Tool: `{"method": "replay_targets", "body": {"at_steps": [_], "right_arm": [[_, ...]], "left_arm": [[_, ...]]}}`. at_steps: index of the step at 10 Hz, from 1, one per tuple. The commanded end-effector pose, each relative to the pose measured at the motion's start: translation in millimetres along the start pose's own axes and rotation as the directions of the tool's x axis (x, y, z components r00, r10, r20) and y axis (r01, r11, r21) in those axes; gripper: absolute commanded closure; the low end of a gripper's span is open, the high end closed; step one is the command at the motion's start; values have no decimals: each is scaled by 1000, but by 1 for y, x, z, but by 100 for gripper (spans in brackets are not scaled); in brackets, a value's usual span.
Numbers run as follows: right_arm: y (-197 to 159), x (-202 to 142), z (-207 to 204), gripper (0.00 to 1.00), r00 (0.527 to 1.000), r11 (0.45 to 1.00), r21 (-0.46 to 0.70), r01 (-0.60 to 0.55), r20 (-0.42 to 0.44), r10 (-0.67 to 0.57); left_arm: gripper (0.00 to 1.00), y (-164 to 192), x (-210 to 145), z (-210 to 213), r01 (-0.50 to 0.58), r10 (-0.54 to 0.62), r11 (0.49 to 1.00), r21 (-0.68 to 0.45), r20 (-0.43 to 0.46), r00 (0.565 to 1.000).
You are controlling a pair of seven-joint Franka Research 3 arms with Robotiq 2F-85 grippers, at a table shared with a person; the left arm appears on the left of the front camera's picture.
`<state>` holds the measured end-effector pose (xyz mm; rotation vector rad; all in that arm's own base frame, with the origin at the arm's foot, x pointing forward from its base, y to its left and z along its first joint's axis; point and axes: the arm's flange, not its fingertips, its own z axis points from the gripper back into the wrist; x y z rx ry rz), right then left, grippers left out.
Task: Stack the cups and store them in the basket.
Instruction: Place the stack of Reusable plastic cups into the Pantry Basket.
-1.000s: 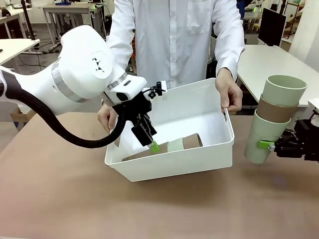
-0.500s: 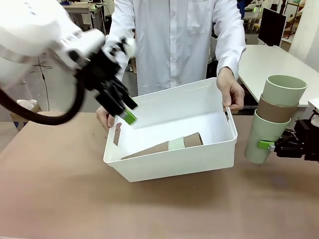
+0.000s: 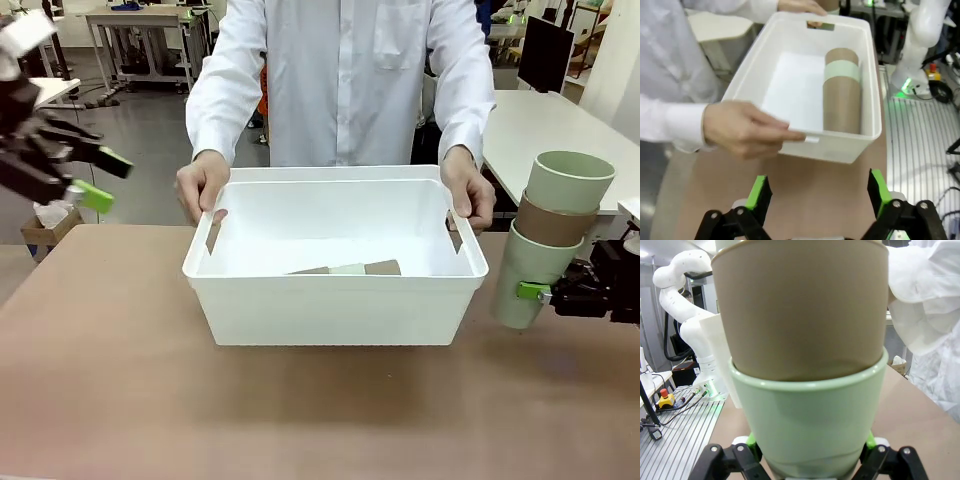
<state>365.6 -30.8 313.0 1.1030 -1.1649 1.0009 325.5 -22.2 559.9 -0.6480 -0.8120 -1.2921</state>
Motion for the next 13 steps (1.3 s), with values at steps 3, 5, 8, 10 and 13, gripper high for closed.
{"method": "replay_targets", "body": {"at_steps": [3, 5, 8, 10, 13], "right_arm": [[1, 5, -1, 14, 1000, 1000, 1, -10, 0, 10], [1, 5, -1, 14, 1000, 1000, 1, -10, 0, 10], [1, 5, -1, 14, 1000, 1000, 1, -10, 0, 10], [1, 5, -1, 14, 1000, 1000, 1, -10, 0, 10], [1, 5, -1, 14, 1000, 1000, 1, -10, 0, 10]], "left_arm": [[0, -3, -15, 17, 2, -3, 999, 36, 24, 1000], [0, -3, -15, 17, 2, -3, 999, 36, 24, 1000], [0, -3, -15, 17, 2, -3, 999, 36, 24, 1000], [0, -3, -15, 17, 2, -3, 999, 36, 24, 1000], [0, -3, -15, 17, 2, -3, 999, 36, 24, 1000]]}}
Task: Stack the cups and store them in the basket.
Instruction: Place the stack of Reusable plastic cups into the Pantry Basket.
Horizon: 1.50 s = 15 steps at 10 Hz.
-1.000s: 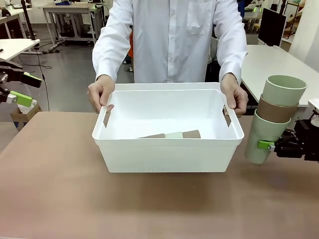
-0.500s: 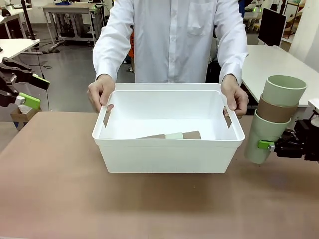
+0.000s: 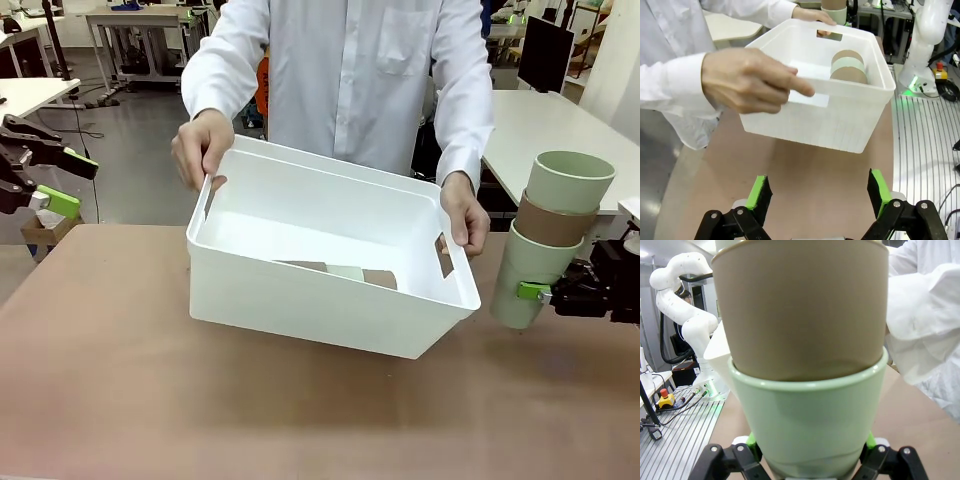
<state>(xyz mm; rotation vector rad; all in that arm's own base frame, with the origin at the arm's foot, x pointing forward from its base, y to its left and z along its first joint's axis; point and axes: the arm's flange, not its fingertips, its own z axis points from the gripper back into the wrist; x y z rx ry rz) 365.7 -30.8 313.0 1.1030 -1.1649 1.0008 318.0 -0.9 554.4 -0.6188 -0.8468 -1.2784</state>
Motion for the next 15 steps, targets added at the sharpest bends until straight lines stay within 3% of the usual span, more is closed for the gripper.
{"method": "replay_targets", "body": {"at_steps": [1, 6, 7, 11, 13, 15], "right_arm": [[1, 5, -1, 14, 1000, 1000, 2, -10, 0, 10], [0, 0, 0, 14, 1000, 1000, 0, 0, 0, 0], [12, 13, -6, 14, 999, 1000, -27, -6, -40, 4], [55, 106, 0, 14, 999, 981, -194, -25, -42, 17], [76, 155, -20, 14, 991, 958, -285, -33, -133, -6], [89, 185, -53, 14, 971, 954, -294, -59, -240, -14]], "left_arm": [[0, 0, 3, 2, -7, 7, 1000, -4, 15, 1000], [0, 0, 3, 2, -7, 7, 1000, -4, 15, 1000], [0, 0, 3, 2, -7, 7, 1000, -4, 15, 1000], [0, 0, 3, 2, -7, 7, 1000, -4, 15, 1000], [0, 0, 3, 2, -7, 7, 1000, -4, 15, 1000], [0, 0, 3, 2, -7, 7, 1000, -4, 15, 1000]]}}
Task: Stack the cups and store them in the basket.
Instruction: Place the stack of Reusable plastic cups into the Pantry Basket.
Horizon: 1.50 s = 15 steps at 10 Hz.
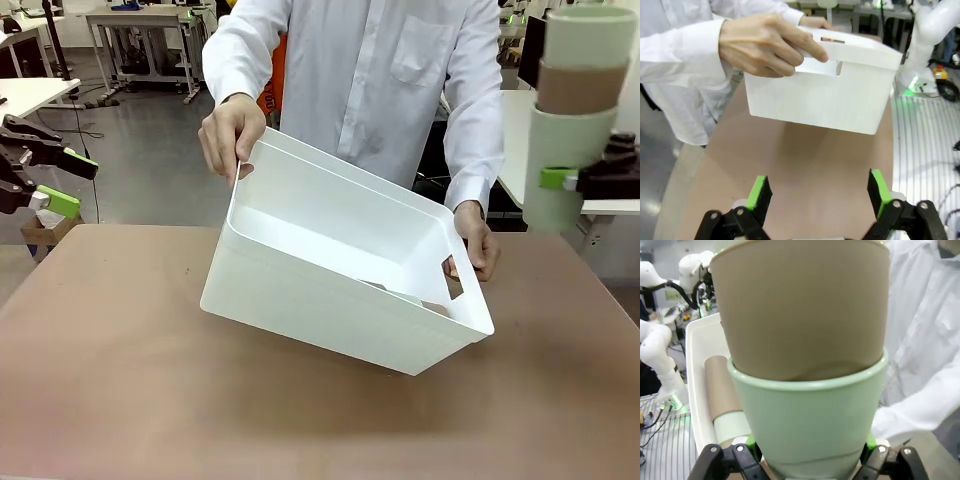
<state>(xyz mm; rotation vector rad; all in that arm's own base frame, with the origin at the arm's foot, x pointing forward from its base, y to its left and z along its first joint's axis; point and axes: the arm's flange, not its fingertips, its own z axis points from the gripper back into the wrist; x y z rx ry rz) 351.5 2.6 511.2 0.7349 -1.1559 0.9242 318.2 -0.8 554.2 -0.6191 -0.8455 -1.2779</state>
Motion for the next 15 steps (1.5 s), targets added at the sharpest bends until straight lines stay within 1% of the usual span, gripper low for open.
{"method": "replay_targets", "body": {"at_steps": [1, 3, 5, 7, 10, 12, 13, 15], "right_arm": [[62, 10, -33, 14, 993, 1000, -22, 10, -115, -12], [75, 27, -64, 14, 977, 999, -29, -20, -211, 14], [84, 34, -90, 14, 955, 998, -43, -45, -296, 31], [86, 36, -117, 14, 931, 997, -48, -64, -364, 42], [80, 40, -148, 14, 898, 993, -67, -95, -437, 56], [69, 44, -168, 14, 877, 993, -64, -95, -478, 54], [64, 46, -185, 14, 865, 993, -60, -102, -498, 58], [60, 46, -208, 14, 841, 993, -49, -109, -537, 66]], "left_arm": [[0, 0, 3, 2, -6, 6, 1000, -3, 16, 1000], [0, 0, 3, 2, -6, 6, 1000, -3, 16, 1000], [0, 0, 3, 2, -6, 6, 1000, -3, 16, 1000], [0, 0, 3, 2, -6, 6, 1000, -3, 16, 1000], [0, 0, 3, 2, -6, 6, 1000, -3, 16, 1000], [0, 0, 3, 2, -6, 6, 1000, -3, 16, 1000], [0, 0, 3, 2, -6, 6, 1000, -3, 16, 1000], [0, 0, 3, 2, -6, 6, 1000, -3, 16, 1000]]}}
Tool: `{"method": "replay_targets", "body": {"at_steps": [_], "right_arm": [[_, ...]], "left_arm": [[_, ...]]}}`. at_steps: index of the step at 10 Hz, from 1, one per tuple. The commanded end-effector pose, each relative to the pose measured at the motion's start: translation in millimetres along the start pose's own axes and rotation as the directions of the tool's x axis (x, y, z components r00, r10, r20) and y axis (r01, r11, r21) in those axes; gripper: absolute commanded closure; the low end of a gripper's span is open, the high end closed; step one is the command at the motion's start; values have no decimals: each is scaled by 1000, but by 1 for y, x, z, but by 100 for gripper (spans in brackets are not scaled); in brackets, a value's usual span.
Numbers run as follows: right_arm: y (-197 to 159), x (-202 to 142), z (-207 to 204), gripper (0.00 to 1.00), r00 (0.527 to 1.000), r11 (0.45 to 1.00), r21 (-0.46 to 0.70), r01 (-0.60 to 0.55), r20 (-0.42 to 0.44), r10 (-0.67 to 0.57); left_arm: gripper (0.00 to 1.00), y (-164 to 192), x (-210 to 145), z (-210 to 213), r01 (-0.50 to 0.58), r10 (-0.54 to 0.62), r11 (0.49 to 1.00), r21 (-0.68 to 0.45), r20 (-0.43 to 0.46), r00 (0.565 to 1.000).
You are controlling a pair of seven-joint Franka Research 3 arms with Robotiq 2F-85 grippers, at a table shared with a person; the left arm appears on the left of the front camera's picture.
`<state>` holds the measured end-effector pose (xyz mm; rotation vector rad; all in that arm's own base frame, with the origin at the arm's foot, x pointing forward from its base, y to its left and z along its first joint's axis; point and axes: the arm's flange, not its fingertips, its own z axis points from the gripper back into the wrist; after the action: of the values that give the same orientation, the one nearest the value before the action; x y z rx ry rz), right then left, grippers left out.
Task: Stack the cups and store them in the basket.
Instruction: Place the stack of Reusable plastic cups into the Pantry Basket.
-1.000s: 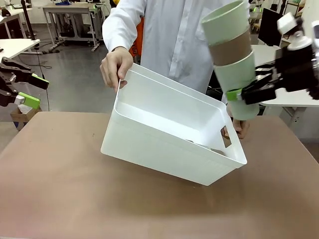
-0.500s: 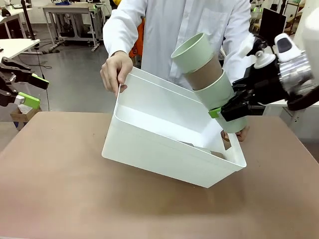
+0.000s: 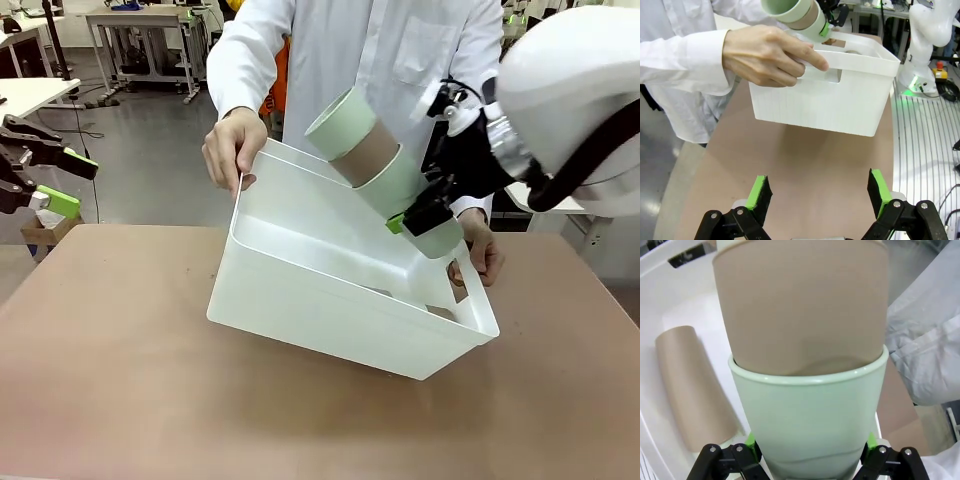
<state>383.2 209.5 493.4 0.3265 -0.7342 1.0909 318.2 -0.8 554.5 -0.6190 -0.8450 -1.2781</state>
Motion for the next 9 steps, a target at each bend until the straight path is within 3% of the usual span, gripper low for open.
{"method": "replay_targets", "body": {"at_steps": [1, 4, 9], "right_arm": [[-6, 19, -10, 14, 999, 1000, -7, 17, -27, -17], [-4, 20, -36, 14, 996, 1000, 9, -4, -86, 5], [18, 11, -39, 14, 986, 993, 65, -94, -131, 102]], "left_arm": [[0, 0, 3, 1, -6, 6, 1000, -3, 16, 1000], [0, 0, 3, 1, -6, 6, 1000, -3, 16, 1000], [0, 0, 3, 1, -6, 6, 1000, -3, 16, 1000]]}}
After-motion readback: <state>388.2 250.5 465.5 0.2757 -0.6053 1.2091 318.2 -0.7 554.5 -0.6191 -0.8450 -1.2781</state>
